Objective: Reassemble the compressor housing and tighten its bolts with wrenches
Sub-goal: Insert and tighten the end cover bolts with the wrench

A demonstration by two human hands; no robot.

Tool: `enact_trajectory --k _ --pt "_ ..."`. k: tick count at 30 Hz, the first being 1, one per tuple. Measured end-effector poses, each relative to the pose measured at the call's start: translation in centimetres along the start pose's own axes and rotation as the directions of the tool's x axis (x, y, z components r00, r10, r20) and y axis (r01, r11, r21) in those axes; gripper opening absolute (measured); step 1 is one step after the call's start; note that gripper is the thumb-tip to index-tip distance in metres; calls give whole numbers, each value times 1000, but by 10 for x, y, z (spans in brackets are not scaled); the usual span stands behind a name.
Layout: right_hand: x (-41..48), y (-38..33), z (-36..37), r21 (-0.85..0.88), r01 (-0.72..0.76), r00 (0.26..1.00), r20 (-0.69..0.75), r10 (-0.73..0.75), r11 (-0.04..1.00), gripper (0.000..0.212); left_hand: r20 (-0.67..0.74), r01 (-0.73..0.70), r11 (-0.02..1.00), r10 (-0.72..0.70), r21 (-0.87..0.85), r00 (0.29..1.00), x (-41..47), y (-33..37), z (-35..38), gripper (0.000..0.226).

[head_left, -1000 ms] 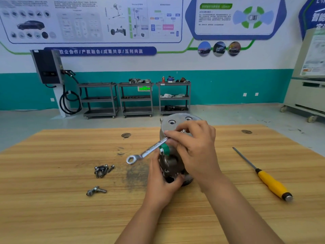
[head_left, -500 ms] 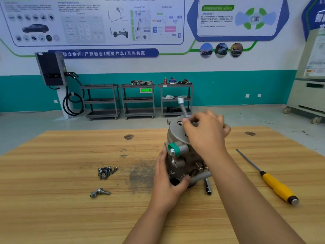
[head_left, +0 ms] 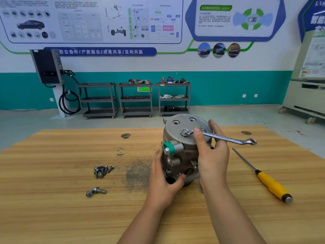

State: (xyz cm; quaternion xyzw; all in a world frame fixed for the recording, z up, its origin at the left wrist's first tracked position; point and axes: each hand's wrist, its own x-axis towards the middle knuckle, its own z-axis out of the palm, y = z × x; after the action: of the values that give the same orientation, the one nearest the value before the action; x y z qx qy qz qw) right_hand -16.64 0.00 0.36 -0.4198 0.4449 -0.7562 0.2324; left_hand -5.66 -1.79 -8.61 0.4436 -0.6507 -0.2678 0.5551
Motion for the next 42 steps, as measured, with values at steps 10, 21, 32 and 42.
enact_trajectory --k 10,21,32,42 --pt "-15 4 -9 -428 716 692 329 -643 552 31 -9 36 998 -36 -61 999 2 -3 -1 88" --pt "14 -37 12 -580 710 695 487 -529 398 21 -2 10 1000 -10 10 1000 -1 3 -4 85" --pt "55 -34 6 -794 60 967 198 163 605 62 14 23 998 -24 56 1000 0 1 -2 87" --pt "4 0 -6 157 -22 991 137 0 987 26 5 10 999 -10 31 1000 0 2 -3 87"
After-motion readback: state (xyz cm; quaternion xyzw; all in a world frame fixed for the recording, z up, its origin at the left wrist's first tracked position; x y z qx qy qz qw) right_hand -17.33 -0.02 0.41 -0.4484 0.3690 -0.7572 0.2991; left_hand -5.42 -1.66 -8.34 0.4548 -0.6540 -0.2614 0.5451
